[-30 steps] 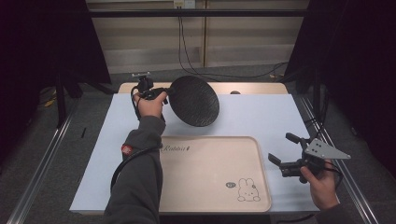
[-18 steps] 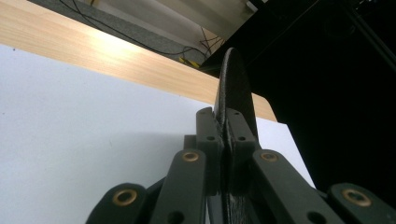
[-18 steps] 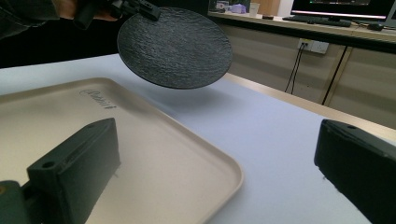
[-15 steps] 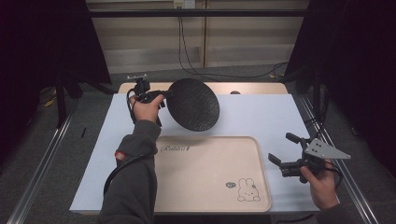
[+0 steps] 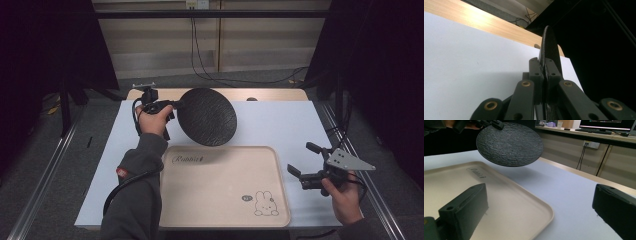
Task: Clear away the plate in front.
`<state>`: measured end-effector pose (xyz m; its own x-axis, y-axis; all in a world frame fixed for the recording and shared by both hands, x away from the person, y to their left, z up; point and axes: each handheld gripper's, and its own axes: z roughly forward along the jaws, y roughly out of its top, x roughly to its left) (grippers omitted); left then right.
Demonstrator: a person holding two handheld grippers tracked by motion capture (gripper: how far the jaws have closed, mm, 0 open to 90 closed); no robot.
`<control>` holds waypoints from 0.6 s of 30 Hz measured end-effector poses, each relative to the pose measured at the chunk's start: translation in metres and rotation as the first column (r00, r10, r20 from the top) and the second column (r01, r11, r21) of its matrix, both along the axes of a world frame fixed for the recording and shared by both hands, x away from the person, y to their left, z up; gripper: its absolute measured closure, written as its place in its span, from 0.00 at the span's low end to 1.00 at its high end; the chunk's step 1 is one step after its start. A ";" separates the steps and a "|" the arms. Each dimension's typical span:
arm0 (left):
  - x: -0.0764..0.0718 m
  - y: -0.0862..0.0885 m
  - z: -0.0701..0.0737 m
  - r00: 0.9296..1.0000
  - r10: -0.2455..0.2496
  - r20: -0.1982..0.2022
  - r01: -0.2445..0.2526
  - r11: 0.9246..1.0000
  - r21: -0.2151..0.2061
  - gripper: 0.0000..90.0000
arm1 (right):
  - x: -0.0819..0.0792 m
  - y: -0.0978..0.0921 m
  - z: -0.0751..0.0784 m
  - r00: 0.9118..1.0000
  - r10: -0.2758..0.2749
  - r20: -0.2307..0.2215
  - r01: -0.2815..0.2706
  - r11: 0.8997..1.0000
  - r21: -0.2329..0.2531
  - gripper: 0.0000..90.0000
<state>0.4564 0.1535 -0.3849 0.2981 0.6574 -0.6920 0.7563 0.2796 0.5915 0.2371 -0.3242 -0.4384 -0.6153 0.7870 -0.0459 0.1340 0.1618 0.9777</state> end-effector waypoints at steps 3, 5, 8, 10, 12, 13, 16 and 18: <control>-0.005 0.000 0.003 1.000 -0.030 0.004 0.030 1.000 0.001 0.97 | 0.000 0.000 0.000 1.000 0.000 0.001 0.000 1.000 -0.001 0.00; -0.007 -0.001 0.003 0.999 -0.034 0.005 0.034 0.999 0.005 0.97 | 0.000 0.000 0.000 1.000 -0.004 -0.002 0.004 1.000 0.004 0.00; -0.011 -0.002 0.003 0.998 -0.057 0.004 0.057 0.998 0.006 0.97 | 0.000 0.000 0.000 1.000 -0.004 -0.001 0.004 1.000 0.004 0.00; -0.013 -0.002 0.003 0.998 -0.070 0.005 0.070 0.998 0.005 0.97 | 0.000 0.000 0.000 1.000 -0.001 0.000 0.001 1.000 -0.001 0.00; -0.015 -0.002 0.003 0.998 -0.070 -0.002 0.070 0.998 0.003 0.97 | 0.000 0.000 0.000 1.000 -0.007 -0.005 0.007 1.000 0.004 0.00; -0.017 -0.002 0.002 0.997 -0.083 -0.005 0.083 0.997 -0.002 0.97 | 0.000 0.000 0.000 1.000 -0.004 -0.003 0.004 1.000 0.004 0.00; -0.021 -0.002 0.001 0.995 -0.098 -0.002 0.098 0.995 0.006 0.96 | 0.000 0.000 0.000 1.000 -0.005 -0.004 0.005 1.000 0.001 0.00; -0.023 -0.003 0.001 0.994 -0.105 -0.004 0.105 0.994 0.006 0.96 | 0.000 0.001 0.000 1.000 -0.003 -0.003 0.003 1.000 0.002 0.00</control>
<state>0.4332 0.1509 -0.3840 0.3631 0.6265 -0.6896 0.7837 0.1949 0.5897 0.2372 -0.3236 -0.4387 -0.6128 0.7891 -0.0426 0.1376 0.1597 0.9775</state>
